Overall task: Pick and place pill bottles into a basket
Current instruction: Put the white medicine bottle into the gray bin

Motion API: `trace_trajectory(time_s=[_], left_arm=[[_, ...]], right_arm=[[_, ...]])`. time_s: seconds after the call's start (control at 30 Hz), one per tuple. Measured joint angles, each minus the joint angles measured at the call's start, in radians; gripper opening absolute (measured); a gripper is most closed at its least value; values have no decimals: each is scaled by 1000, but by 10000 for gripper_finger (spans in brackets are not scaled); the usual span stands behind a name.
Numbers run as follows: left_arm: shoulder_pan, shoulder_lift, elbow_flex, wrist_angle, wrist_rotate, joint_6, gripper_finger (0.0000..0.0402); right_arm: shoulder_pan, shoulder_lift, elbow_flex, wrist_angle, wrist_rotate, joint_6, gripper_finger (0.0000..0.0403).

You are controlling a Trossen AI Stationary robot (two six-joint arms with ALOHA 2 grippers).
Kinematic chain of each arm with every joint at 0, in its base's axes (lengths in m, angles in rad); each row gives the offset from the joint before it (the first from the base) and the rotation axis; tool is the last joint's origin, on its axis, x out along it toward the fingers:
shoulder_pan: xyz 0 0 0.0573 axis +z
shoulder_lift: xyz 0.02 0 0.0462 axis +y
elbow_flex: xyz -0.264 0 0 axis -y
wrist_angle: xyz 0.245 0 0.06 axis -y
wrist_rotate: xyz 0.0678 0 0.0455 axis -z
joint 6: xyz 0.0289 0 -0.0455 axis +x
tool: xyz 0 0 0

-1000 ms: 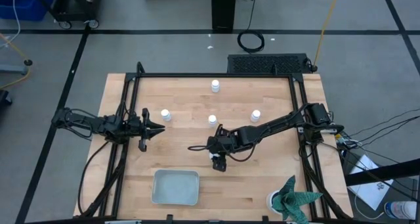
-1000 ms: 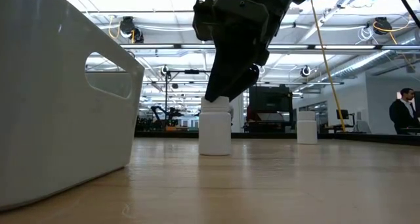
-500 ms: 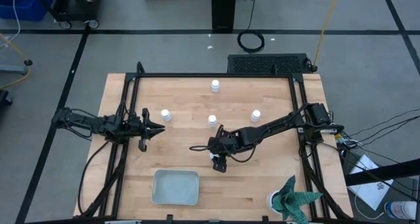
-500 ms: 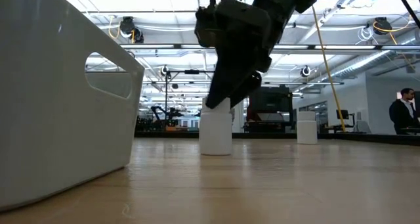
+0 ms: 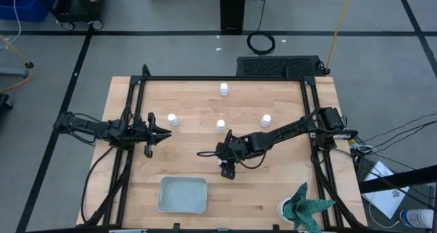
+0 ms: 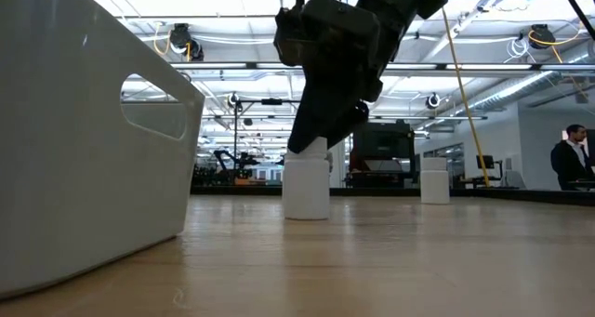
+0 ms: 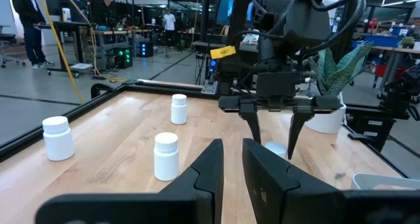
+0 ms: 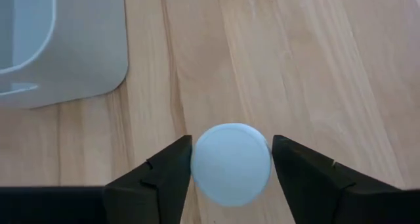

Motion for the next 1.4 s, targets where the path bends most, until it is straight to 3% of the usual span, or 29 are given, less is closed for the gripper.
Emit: trace_trajectory(time_s=[0.27, 0.7, 1.17, 1.4], left_arm=[[0, 0, 0, 0, 0, 0, 63], [0, 0, 0, 0, 0, 0, 63], [0, 0, 0, 0, 1, 0, 63], [0, 0, 0, 0, 1, 0, 63]], right_arm=[[0, 0, 1, 3, 1, 34, 152], [-12, -104, 0, 78, 29, 175, 154], [-38, -225, 0, 441, 81, 293, 154], [-2, -224, 53, 459, 148, 273, 154]])
